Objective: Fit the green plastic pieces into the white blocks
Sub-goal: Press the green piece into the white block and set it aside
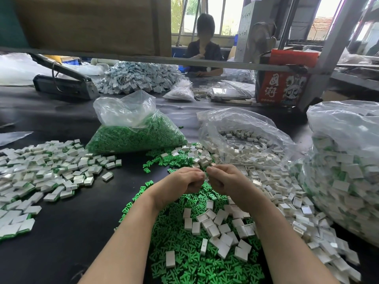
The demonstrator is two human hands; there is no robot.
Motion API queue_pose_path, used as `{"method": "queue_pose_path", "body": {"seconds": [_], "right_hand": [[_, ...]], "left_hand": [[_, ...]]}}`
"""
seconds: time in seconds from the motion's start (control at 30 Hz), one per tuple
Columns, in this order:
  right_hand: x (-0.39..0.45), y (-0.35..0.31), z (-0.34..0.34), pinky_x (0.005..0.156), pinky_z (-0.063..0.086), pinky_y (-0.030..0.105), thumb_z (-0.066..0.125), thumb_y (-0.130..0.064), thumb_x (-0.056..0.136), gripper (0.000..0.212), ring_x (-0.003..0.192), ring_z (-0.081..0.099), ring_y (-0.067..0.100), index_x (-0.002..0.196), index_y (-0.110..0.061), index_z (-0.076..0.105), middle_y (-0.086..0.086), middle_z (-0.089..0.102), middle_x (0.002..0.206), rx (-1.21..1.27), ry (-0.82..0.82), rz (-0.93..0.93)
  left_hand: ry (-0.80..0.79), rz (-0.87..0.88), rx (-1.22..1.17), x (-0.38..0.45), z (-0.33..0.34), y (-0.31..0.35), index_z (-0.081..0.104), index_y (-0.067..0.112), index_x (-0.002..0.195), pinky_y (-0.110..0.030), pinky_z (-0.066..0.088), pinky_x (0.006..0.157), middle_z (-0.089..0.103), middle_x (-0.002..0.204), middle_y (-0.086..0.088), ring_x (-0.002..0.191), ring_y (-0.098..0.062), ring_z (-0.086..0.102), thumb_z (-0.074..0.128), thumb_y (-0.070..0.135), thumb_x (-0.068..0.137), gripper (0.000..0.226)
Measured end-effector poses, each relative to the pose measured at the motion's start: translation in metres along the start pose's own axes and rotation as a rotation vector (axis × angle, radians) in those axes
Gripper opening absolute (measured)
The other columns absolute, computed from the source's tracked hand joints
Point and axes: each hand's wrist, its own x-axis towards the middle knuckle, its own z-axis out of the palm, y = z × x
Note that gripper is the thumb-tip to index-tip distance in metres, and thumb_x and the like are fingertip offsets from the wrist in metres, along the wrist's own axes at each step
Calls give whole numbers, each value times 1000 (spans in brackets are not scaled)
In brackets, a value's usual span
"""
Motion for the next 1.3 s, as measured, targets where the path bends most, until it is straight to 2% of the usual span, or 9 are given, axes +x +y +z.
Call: {"method": "queue_pose_path", "body": {"seconds": [0.27, 0.47, 0.57, 0.77, 0.93, 1.07, 1.17, 1.23, 1.3], "right_hand": [[1, -1, 2, 45, 29, 15, 45, -12, 102, 37, 45, 29, 6, 65, -12, 43, -5, 33, 53, -53, 26, -24], [2, 1, 3, 46, 29, 16, 44, -13, 102, 40, 45, 30, 6, 62, -15, 43, -7, 35, 51, -49, 54, -13], [4, 3, 6, 48, 28, 20, 43, -15, 102, 43, 45, 31, 7, 59, -15, 42, -8, 37, 49, -111, 75, -4], [9, 7, 16, 54, 29, 35, 40, -22, 104, 46, 48, 33, 14, 59, -12, 44, -2, 38, 50, -332, 159, -47], [8, 11, 17, 55, 29, 38, 37, -26, 104, 46, 51, 33, 17, 62, -12, 47, 0, 39, 52, -417, 198, -74], [9, 13, 18, 55, 32, 35, 36, -27, 105, 50, 47, 36, 9, 56, -20, 46, -8, 43, 48, -523, 200, -84], [9, 12, 20, 57, 34, 34, 33, -28, 105, 50, 51, 42, 9, 58, -21, 50, -8, 49, 54, -572, 193, -100], [8, 11, 22, 56, 34, 32, 31, -30, 106, 50, 55, 45, 8, 60, -23, 51, -8, 52, 59, -631, 200, -101], [6, 12, 24, 57, 34, 32, 29, -33, 106, 50, 57, 46, 8, 61, -24, 50, -7, 53, 61, -680, 208, -94]], "left_hand": [[0, -8, -27, -1, 0, 3, 39, 20, 66, -12, 31, 52, 33, 60, 11, 53, -6, 27, 44, 24, 89, 23], [39, -18, 27, -1, 2, 3, 38, 18, 70, -15, 29, 52, 32, 61, 9, 54, -6, 28, 35, 10, 104, 35], [45, -29, 34, -1, 3, 3, 38, 16, 72, -12, 31, 53, 33, 61, 9, 54, -5, 29, 33, 9, 104, 34], [93, -60, 35, 1, 3, -2, 43, 16, 72, -23, 25, 56, 32, 64, 6, 57, -7, 28, 35, 10, 105, 34], [116, -79, 67, 3, 5, -4, 42, 15, 74, -16, 29, 52, 34, 64, 7, 53, -3, 31, 35, 12, 106, 32], [116, -93, 111, 5, 7, -6, 55, 3, 92, -32, 35, 73, 44, 81, -8, 74, -18, 40, 35, 14, 106, 27], [124, -111, 164, 9, 6, -10, 56, -12, 109, -42, 39, 83, 49, 95, -12, 88, -21, 42, 34, 16, 106, 36], [134, -113, 189, 11, 6, -12, 57, -10, 111, -51, 42, 89, 53, 97, -13, 90, -21, 46, 35, 18, 106, 37], [148, -99, 224, 13, 6, -14, 62, -1, 107, -50, 44, 93, 61, 99, -11, 90, -21, 53, 36, 19, 106, 33]]}}
